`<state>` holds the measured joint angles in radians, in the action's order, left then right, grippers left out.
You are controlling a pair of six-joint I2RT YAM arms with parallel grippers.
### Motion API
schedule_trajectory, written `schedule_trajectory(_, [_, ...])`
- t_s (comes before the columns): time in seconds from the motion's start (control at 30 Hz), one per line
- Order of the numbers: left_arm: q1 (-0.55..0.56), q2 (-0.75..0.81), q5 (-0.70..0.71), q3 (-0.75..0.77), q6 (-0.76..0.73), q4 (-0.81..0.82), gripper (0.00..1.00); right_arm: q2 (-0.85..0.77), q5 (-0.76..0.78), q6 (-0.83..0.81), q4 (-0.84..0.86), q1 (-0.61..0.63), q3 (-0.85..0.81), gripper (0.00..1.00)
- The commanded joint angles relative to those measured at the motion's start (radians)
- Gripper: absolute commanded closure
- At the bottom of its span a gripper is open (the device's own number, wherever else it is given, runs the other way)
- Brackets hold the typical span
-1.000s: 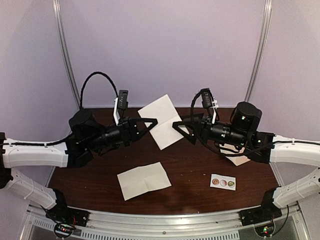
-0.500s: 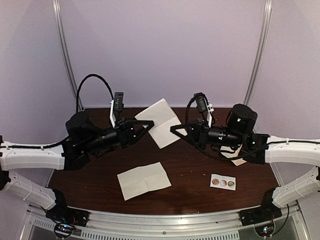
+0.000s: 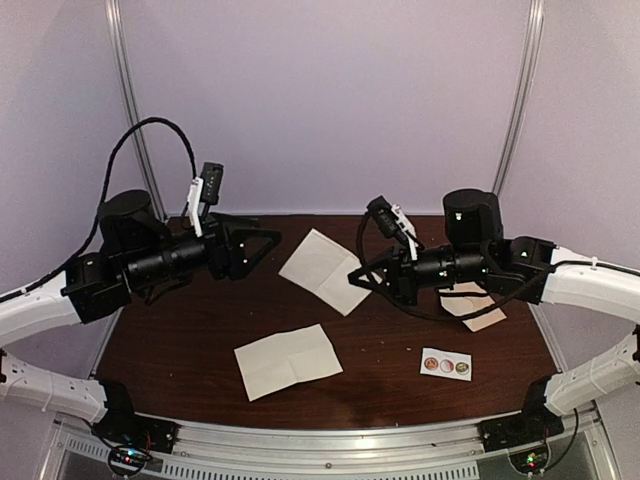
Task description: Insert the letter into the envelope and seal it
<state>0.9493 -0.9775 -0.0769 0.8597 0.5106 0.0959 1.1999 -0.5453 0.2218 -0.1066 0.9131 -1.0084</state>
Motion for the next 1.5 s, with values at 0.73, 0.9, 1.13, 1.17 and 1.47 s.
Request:
schedule_trajectory(0.73, [-0.003,-0.192,-0.298,0.086,-0.182,-0.024,1.0,0.055,0.218,-0.118,-0.208,-0.008,-0.128,0.53])
schedule_trajectory(0.9, [-0.003,-0.09,-0.135,-0.091,-0.044,0.395,1.0,-0.092,0.22,0.092,0.152,-0.065,0.066,0.14])
schedule_trajectory(1.13, [-0.001,-0.04,-0.024,-0.181,0.014,0.654,1.0,-0.124,0.187,0.378,0.733,-0.06,0.31,0.06])
schedule_trajectory(1.17, [-0.001,-0.038,-0.023,-0.185,0.021,0.675,1.0,-0.11,0.179,0.398,0.78,-0.054,0.319,0.06])
schedule_trajectory(1.47, [-0.002,-0.079,-0.052,-0.205,0.102,0.828,1.0,0.058,0.137,0.422,0.971,0.006,0.23,0.27])
